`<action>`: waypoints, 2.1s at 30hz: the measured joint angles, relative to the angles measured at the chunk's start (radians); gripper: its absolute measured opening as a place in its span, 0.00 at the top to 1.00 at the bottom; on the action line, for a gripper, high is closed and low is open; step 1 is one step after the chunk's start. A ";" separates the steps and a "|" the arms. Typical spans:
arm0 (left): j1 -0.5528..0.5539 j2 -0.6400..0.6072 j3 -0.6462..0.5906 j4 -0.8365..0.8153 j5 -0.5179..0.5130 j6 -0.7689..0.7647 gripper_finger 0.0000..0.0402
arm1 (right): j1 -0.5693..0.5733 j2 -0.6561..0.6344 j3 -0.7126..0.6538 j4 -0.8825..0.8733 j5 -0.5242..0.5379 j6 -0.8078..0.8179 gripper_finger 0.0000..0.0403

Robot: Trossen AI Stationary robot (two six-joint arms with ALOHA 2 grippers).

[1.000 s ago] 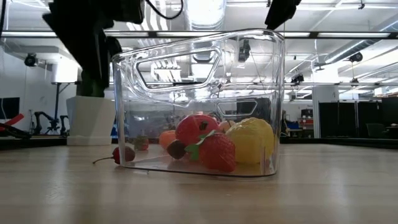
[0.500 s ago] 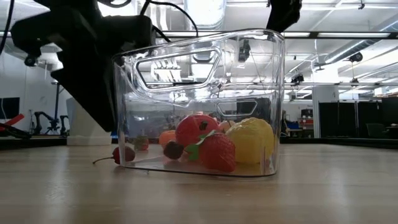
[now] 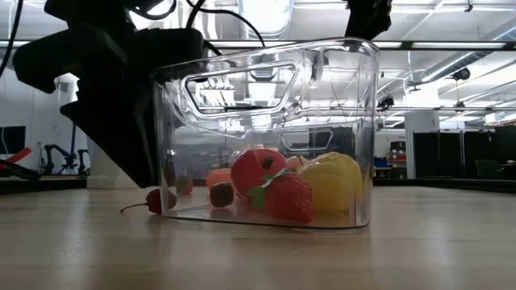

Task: Pick and placing Produce into tupperware
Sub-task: Put the red cherry into the transparent bin

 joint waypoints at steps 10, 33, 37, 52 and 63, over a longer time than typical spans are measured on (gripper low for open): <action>-0.012 0.058 0.000 0.039 0.003 -0.010 0.46 | 0.000 0.000 0.000 -0.001 0.000 0.029 0.18; -0.012 0.069 0.001 0.011 -0.031 -0.060 0.79 | 0.000 0.000 0.000 0.000 0.000 0.055 0.18; -0.012 0.034 0.005 -0.107 -0.010 -0.080 0.85 | 0.000 0.000 0.000 0.005 0.000 0.049 0.18; 0.050 -0.413 0.100 -0.207 -0.012 -0.115 0.85 | 0.000 0.000 0.000 0.019 -0.008 0.019 0.18; 0.094 -0.139 0.183 0.208 0.201 -0.105 0.81 | 0.000 0.000 0.000 0.025 -0.008 0.018 0.18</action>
